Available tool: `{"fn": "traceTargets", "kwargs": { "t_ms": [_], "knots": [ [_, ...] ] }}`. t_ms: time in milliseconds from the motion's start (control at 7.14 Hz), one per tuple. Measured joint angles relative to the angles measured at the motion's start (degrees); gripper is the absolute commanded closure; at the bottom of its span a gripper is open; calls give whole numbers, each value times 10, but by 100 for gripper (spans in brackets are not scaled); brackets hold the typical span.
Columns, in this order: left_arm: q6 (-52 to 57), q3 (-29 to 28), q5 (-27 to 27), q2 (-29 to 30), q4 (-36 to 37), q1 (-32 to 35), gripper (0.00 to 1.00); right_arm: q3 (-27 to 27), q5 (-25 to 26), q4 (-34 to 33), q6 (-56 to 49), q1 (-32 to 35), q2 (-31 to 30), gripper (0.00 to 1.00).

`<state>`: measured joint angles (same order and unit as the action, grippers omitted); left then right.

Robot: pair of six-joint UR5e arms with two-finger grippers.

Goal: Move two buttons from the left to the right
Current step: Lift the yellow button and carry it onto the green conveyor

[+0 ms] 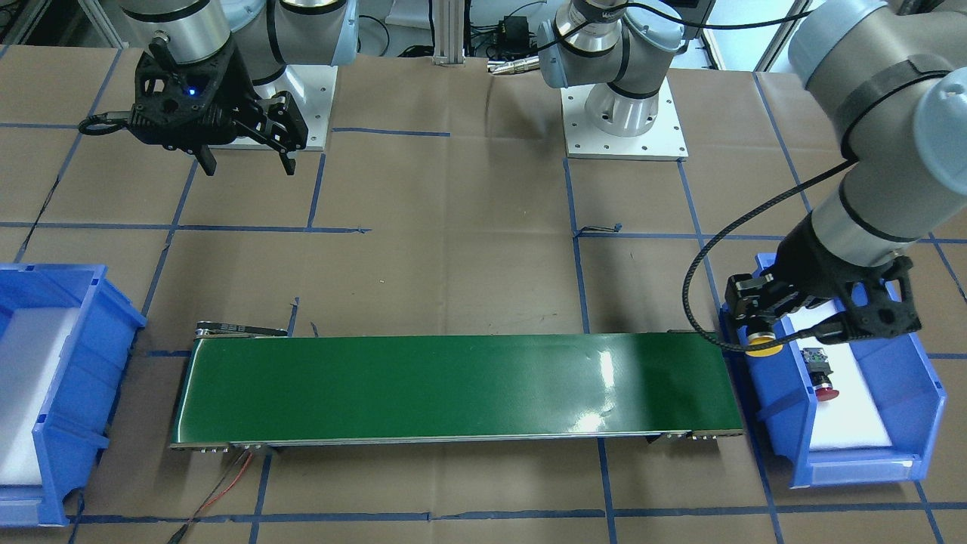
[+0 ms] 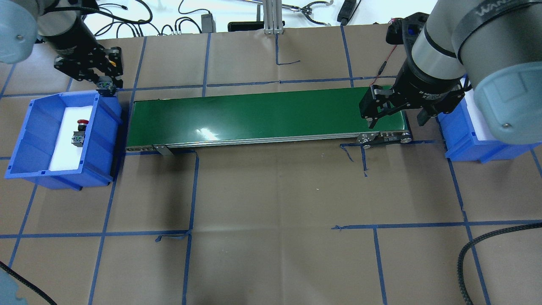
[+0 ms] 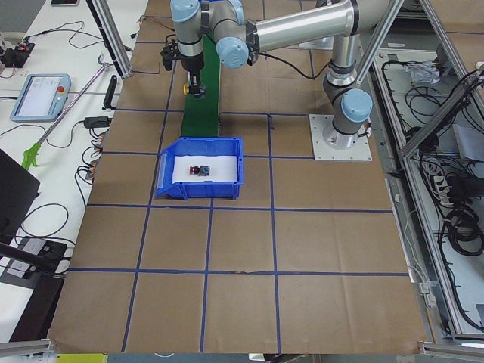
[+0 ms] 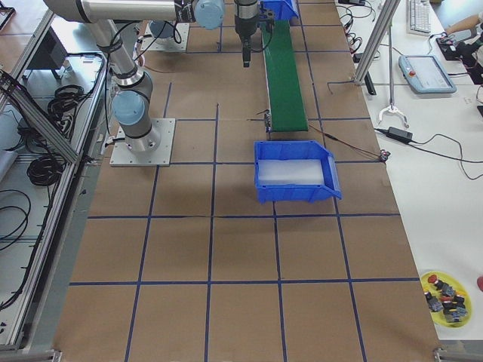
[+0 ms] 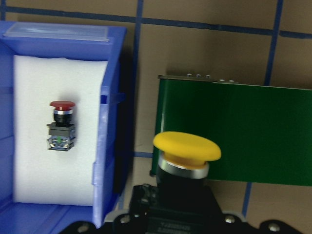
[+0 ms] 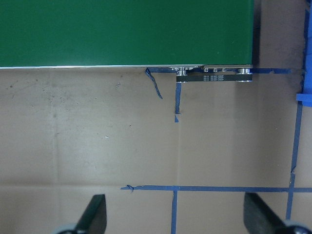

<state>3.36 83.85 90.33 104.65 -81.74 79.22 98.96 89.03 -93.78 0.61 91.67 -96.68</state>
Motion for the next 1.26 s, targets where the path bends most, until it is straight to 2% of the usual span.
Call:
{"fn": "traceTargets", "kwargs": {
  "t_ms": [420,700,840,981,1121,1261],
  "knots": [
    [-63,27,-1,49,55,46,95,0,0,0,0,0,0,0],
    [-79,78,-1,73,146,60,95,0,0,0,1,0,0,0],
    [-84,111,-1,81,199,62,88,0,-1,1,1,0,0,0],
    [-87,136,-1,84,234,63,41,0,-1,1,1,0,0,0],
    [-89,149,-1,83,250,63,0,0,0,1,1,0,0,0],
    [-90,153,-3,80,255,62,0,0,-1,1,1,0,0,0]
  ]
}}
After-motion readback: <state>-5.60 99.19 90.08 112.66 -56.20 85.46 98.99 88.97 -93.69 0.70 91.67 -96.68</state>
